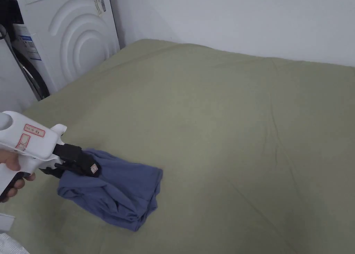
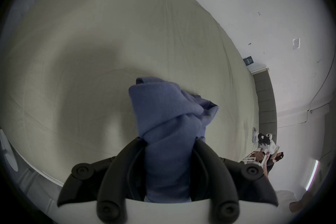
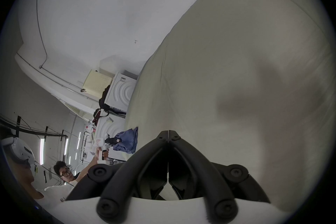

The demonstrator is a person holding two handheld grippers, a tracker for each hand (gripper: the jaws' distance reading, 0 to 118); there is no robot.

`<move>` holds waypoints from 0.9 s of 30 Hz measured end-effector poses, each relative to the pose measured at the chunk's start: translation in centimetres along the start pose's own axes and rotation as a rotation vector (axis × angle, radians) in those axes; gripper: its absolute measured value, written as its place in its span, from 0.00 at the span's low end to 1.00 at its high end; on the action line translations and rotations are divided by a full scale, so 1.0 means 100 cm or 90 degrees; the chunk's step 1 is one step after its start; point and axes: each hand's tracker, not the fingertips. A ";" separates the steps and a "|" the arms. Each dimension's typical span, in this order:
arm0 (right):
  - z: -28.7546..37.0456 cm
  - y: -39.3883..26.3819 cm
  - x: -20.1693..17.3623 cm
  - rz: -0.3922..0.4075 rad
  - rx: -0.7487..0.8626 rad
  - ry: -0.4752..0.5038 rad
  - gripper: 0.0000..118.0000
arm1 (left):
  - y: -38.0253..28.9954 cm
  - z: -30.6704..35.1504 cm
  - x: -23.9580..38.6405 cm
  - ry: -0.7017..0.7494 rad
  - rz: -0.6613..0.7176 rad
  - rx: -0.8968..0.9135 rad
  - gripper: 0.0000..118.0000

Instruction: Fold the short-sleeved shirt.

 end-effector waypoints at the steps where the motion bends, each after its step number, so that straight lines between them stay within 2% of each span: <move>1: -0.001 -0.001 -0.001 -0.003 0.003 -0.003 0.00 | 0.000 0.000 -0.002 0.027 -0.005 0.019 0.99; 2: -0.002 -0.001 0.000 -0.005 0.003 -0.003 0.00 | 0.000 -0.001 0.000 0.044 -0.010 0.026 0.97; 3: -0.002 -0.002 -0.001 -0.007 0.001 -0.002 0.00 | 0.001 0.013 0.001 0.057 -0.037 0.124 0.97; 6: -0.003 -0.004 -0.003 0.003 -0.013 -0.004 0.00 | 0.001 0.026 -0.001 0.059 0.013 0.102 0.98; 10: 0.006 -0.005 -0.010 0.019 -0.011 -0.003 0.00 | -0.016 0.030 0.054 0.069 -0.046 0.195 0.97; 11: 0.009 -0.004 -0.013 0.030 -0.007 -0.005 0.00 | -0.024 0.027 0.069 0.051 -0.061 0.185 0.92; 12: 0.014 -0.005 -0.020 0.054 0.006 -0.016 0.00 | -0.031 0.021 0.090 0.013 -0.076 0.217 0.79; 13: 0.018 -0.004 -0.027 0.079 0.013 -0.035 0.00 | -0.041 0.013 0.116 0.008 -0.090 0.223 0.37; 14: 0.024 -0.002 -0.031 0.106 0.022 -0.052 0.00 | -0.051 0.003 0.140 0.024 -0.105 0.252 0.01; 16: 0.035 -0.003 -0.050 0.175 0.049 -0.118 0.00 | -0.073 -0.020 0.197 0.017 -0.137 0.286 0.01; 17: 0.038 -0.005 -0.060 0.213 0.062 -0.158 0.00 | -0.085 -0.029 0.223 -0.026 -0.146 0.294 0.02; 18: 0.044 -0.004 -0.069 0.252 0.073 -0.215 0.00 | -0.099 -0.040 0.256 -0.056 -0.164 0.252 0.01; 19: 0.048 -0.006 -0.080 0.309 0.088 -0.268 0.00 | -0.119 -0.050 0.290 -0.053 -0.191 0.272 0.01; 21: 0.055 -0.013 -0.100 0.401 0.153 -0.327 0.00 | -0.146 -0.069 0.350 -0.046 -0.221 0.314 0.02; 22: 0.057 -0.010 -0.097 0.421 0.186 -0.374 0.00 | -0.167 -0.075 0.380 0.034 -0.260 0.379 0.02; 23: 0.060 -0.009 -0.101 0.437 0.218 -0.395 0.00 | -0.182 -0.077 0.404 0.084 -0.296 0.416 0.02; 24: 0.066 -0.008 -0.106 0.447 0.249 -0.386 0.00 | -0.196 -0.079 0.425 0.106 -0.305 0.464 0.02; 25: 0.071 -0.006 -0.114 0.449 0.275 -0.397 0.00 | -0.203 -0.082 0.440 0.094 -0.338 0.495 0.02; 27: 0.075 -0.004 -0.124 0.479 0.316 -0.411 0.00 | -0.212 -0.078 0.461 0.060 -0.314 0.505 0.02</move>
